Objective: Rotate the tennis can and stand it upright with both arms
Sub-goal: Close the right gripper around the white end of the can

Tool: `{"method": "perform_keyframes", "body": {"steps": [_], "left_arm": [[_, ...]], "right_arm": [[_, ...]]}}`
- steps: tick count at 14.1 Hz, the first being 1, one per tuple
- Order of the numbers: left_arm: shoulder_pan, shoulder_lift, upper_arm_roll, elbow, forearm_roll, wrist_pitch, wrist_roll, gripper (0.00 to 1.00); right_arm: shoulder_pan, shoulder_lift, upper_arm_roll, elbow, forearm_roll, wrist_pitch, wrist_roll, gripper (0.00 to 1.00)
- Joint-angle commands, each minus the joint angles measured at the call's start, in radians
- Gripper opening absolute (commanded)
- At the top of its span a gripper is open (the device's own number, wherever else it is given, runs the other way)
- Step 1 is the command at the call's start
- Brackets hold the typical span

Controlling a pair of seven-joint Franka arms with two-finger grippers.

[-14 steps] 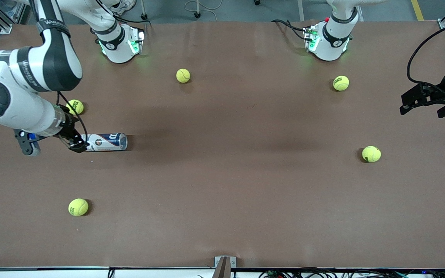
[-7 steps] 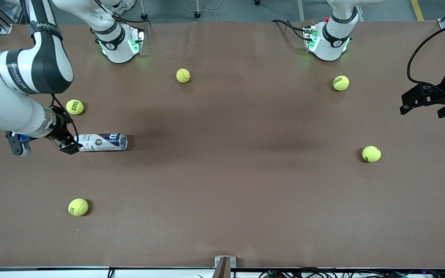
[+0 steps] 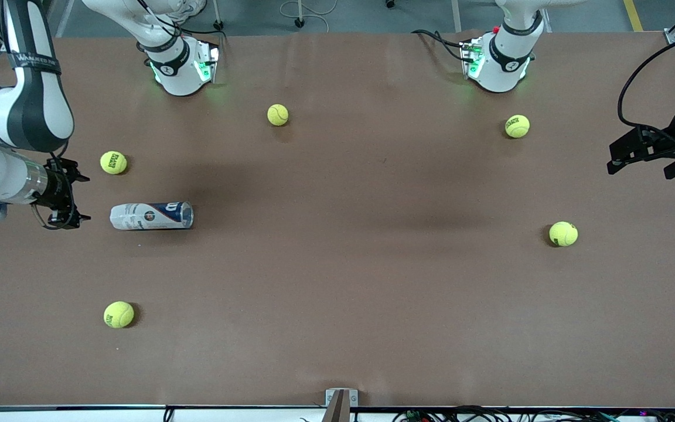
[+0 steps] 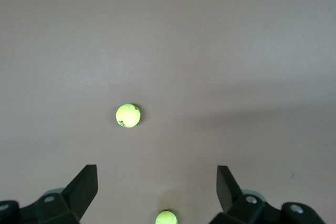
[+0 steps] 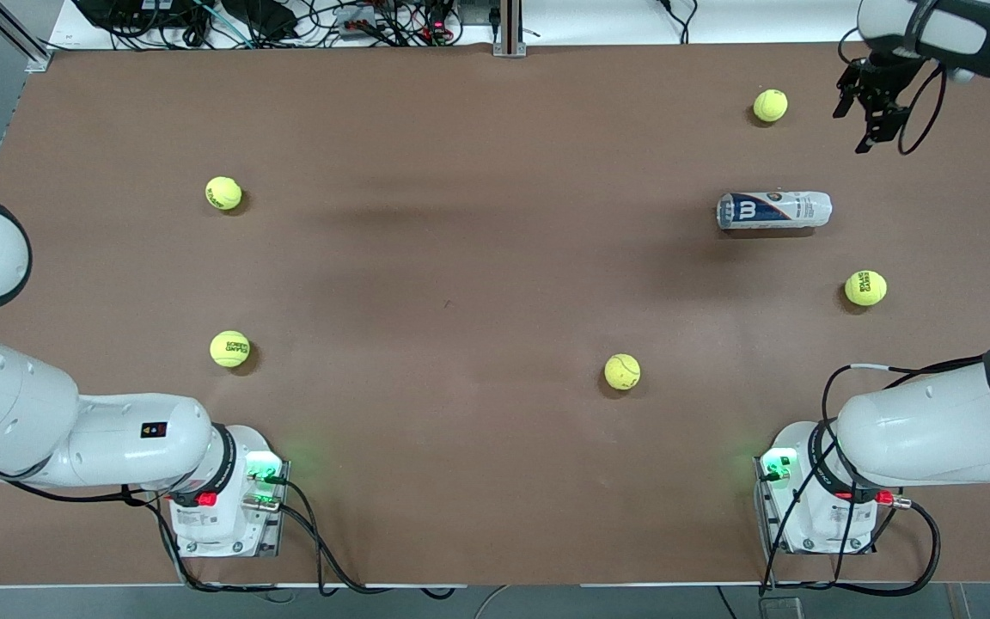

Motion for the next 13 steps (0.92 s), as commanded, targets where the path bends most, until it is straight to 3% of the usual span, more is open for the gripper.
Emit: {"method": "perform_keyframes", "body": {"steps": [1, 4, 13], "left_arm": [[0.006, -0.018, -0.005, -0.014, 0.011, 0.011, 0.007, 1.0], [0.006, -0.018, -0.005, -0.014, 0.011, 0.011, 0.007, 1.0], [0.006, -0.018, -0.005, -0.013, 0.011, 0.011, 0.005, 1.0]], "right_arm": [[-0.054, 0.017, 0.009, -0.091, 0.01, 0.124, 0.045, 1.0], [-0.064, 0.045, 0.009, -0.181, 0.01, 0.269, 0.048, 1.0], [-0.058, 0.183, 0.013, -0.212, 0.016, 0.458, 0.079, 1.0]]}}
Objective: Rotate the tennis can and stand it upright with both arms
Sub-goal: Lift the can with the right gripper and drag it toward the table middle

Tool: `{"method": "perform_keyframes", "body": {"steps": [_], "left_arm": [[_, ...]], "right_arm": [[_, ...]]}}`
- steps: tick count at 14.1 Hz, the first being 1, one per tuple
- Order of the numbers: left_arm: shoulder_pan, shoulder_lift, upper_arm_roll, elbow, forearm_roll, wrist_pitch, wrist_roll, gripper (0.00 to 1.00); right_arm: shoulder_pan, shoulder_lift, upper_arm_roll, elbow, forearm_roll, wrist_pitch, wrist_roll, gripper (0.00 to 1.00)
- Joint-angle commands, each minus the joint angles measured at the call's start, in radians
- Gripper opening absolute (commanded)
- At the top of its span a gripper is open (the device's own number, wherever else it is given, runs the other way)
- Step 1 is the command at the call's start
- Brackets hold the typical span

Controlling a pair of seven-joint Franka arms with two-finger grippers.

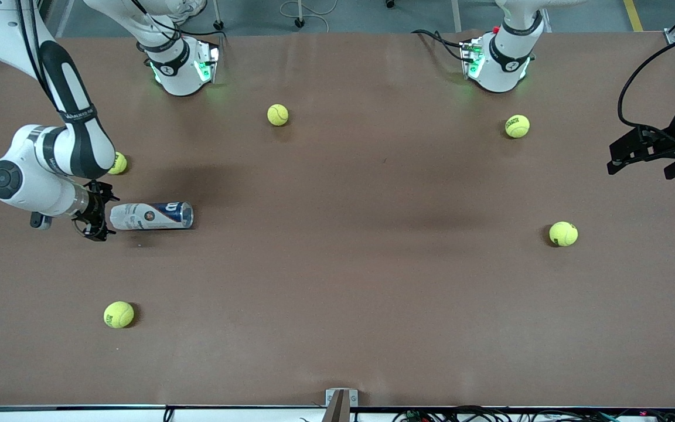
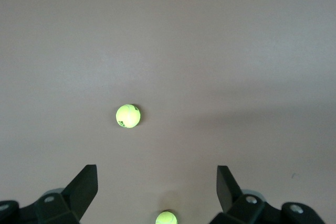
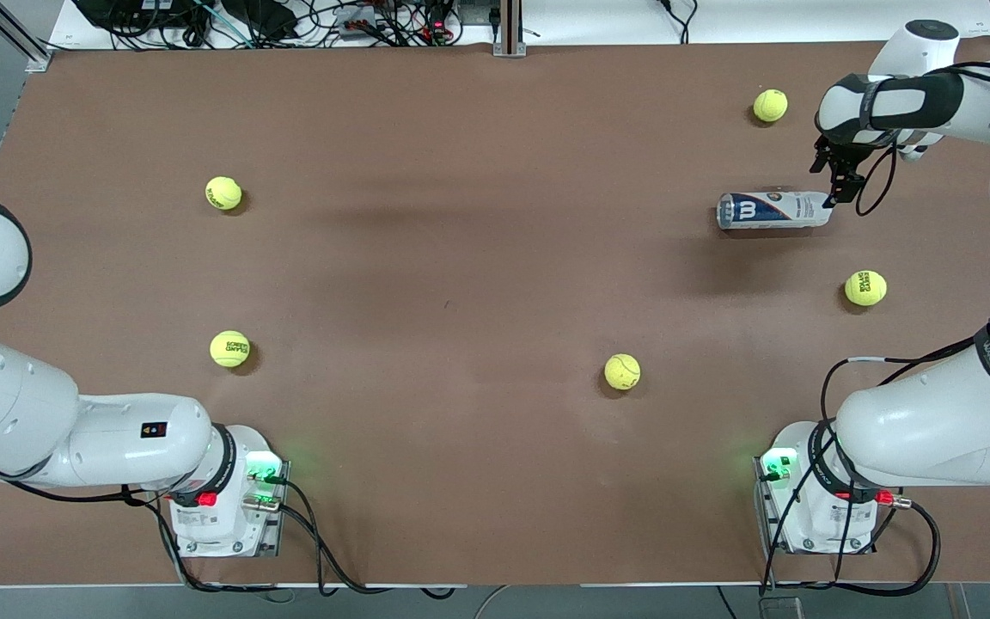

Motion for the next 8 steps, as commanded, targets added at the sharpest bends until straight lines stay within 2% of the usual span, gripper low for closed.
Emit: {"method": "perform_keyframes", "body": {"steps": [1, 8], "left_arm": [[0.004, -0.015, -0.005, -0.014, 0.012, 0.009, 0.005, 1.0], [0.004, -0.023, -0.005, -0.019, 0.011, 0.012, 0.004, 1.0]], "right_arm": [[0.01, 0.019, 0.007, -0.027, 0.015, 0.077, 0.063, 1.0], [0.034, 0.034, 0.013, -0.064, 0.015, 0.097, 0.088, 1.0]]}}
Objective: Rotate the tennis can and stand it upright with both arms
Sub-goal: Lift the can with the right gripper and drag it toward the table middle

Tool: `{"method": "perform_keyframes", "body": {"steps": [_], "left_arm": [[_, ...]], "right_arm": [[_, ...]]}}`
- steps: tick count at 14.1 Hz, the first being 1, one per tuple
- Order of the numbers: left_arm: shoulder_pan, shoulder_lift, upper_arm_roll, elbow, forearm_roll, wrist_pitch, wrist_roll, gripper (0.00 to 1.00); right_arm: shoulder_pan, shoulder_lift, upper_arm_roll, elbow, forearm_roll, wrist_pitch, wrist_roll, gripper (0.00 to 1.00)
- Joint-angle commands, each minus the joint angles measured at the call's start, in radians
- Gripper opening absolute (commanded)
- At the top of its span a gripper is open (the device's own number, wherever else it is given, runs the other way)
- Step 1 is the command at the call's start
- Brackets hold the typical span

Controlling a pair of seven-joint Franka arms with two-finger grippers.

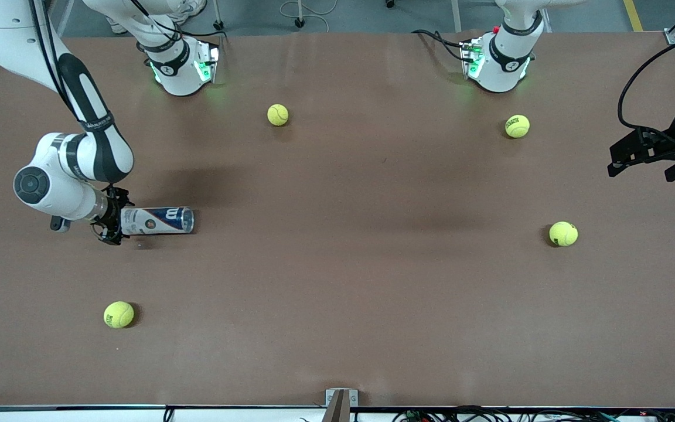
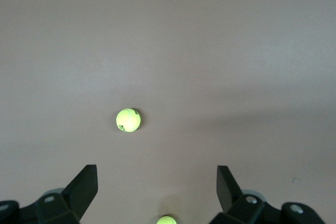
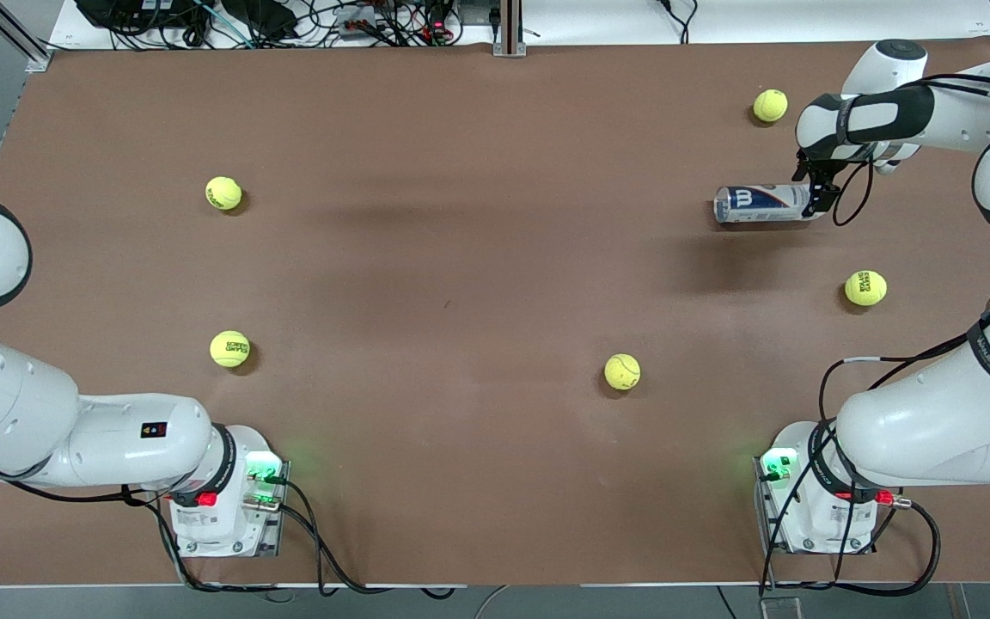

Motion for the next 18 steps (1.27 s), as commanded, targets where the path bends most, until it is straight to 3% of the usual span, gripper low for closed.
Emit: {"method": "perform_keyframes", "body": {"steps": [1, 11, 12, 14, 18], "left_arm": [[0.006, -0.025, -0.005, -0.016, 0.011, -0.016, 0.004, 1.0], [0.004, -0.025, -0.005, -0.014, 0.011, -0.024, 0.005, 1.0], [0.004, -0.023, -0.005, -0.014, 0.011, -0.022, 0.004, 1.0], [0.003, -0.023, -0.005, -0.014, 0.011, -0.022, 0.004, 1.0], [0.004, -0.023, -0.005, -0.014, 0.011, -0.022, 0.005, 1.0]], "right_arm": [[0.002, -0.01, 0.003, -0.036, 0.015, 0.031, 0.014, 1.0], [0.011, 0.025, 0.011, -0.079, 0.015, 0.167, 0.012, 0.96], [0.011, 0.028, 0.011, -0.079, 0.015, 0.167, 0.009, 0.9], [0.01, 0.03, 0.034, -0.082, 0.015, 0.164, -0.002, 0.67], [0.006, 0.026, 0.044, -0.079, 0.015, 0.147, -0.002, 0.63]]}}
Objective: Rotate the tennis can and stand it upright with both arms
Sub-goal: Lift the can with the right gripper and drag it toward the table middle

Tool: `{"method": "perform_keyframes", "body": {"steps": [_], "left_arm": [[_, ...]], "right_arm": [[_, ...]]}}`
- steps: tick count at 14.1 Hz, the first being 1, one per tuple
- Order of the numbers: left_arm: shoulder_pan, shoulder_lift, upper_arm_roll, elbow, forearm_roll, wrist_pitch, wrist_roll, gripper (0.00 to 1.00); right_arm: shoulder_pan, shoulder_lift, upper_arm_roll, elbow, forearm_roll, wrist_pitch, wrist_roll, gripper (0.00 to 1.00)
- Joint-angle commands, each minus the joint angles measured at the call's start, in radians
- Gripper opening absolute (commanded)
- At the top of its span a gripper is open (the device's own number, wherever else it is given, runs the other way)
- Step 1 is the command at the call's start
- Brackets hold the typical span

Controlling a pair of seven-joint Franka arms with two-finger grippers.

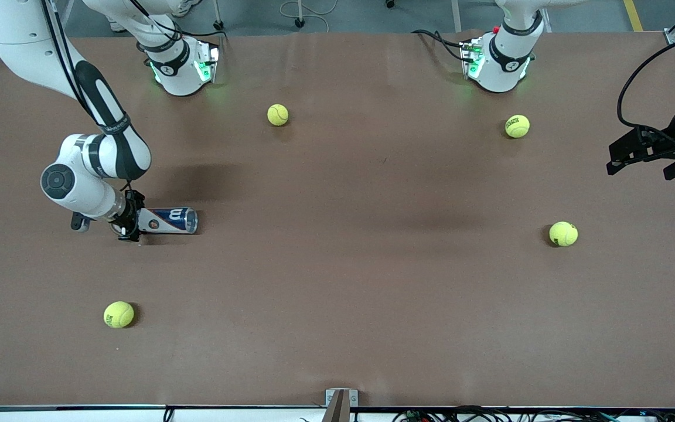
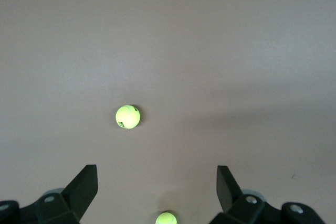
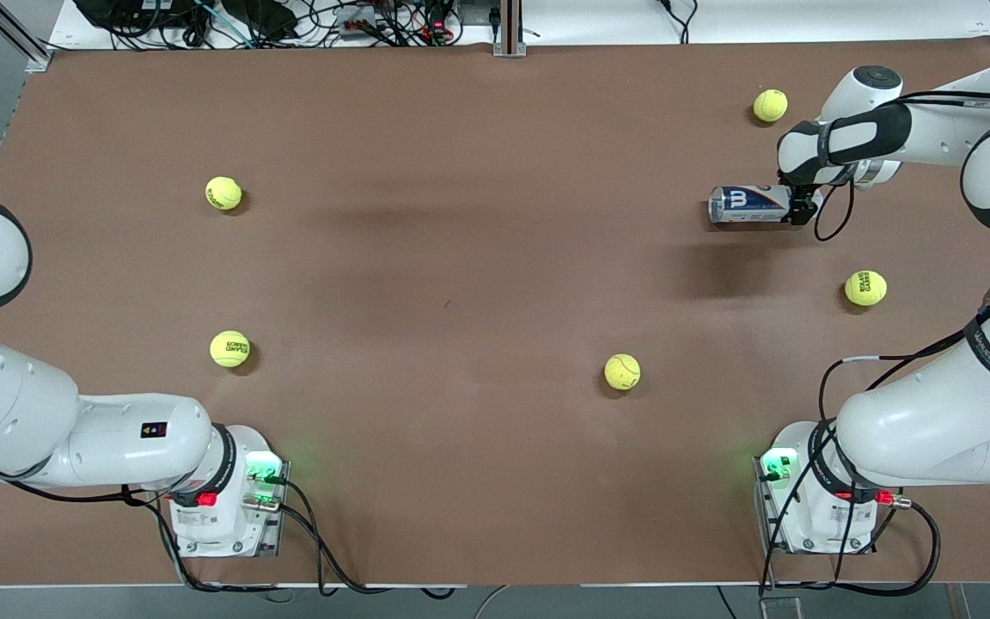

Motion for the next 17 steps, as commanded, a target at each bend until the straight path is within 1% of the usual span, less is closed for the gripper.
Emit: {"method": "perform_keyframes", "body": {"steps": [1, 3, 5, 7, 9, 11, 12, 15, 17], "left_arm": [[0.004, -0.023, -0.004, -0.016, 0.011, -0.01, 0.005, 1.0], [0.004, -0.023, -0.006, -0.016, 0.012, -0.01, 0.005, 1.0], [0.004, -0.023, -0.004, -0.016, 0.012, -0.009, 0.005, 1.0], [0.003, -0.023, -0.004, -0.016, 0.014, -0.009, 0.005, 1.0], [0.004, -0.023, -0.006, -0.016, 0.014, -0.01, 0.007, 1.0], [0.004, -0.023, -0.006, -0.016, 0.012, -0.009, 0.01, 1.0], [0.004, -0.023, -0.006, -0.016, 0.012, -0.009, 0.013, 1.0], [0.008, -0.023, -0.006, -0.016, 0.012, -0.009, 0.019, 1.0], [0.008, -0.023, -0.006, -0.016, 0.012, -0.009, 0.021, 1.0]], "right_arm": [[0.003, -0.014, 0.013, -0.017, 0.015, -0.019, 0.001, 0.64], [0.005, -0.028, 0.034, -0.009, 0.017, -0.071, 0.005, 0.64], [0.006, -0.048, 0.094, -0.002, 0.073, -0.103, 0.005, 0.64], [0.006, -0.059, 0.154, 0.021, 0.087, -0.129, 0.01, 0.64], [0.008, -0.077, 0.223, 0.036, 0.119, -0.132, 0.017, 0.64], [0.025, -0.073, 0.274, 0.075, 0.121, -0.152, 0.048, 0.64], [0.051, -0.071, 0.283, 0.086, 0.121, -0.152, 0.065, 0.64], [0.196, -0.062, 0.28, 0.165, 0.119, -0.155, 0.19, 0.64], [0.248, -0.037, 0.281, 0.22, 0.121, -0.155, 0.235, 0.64]]}}
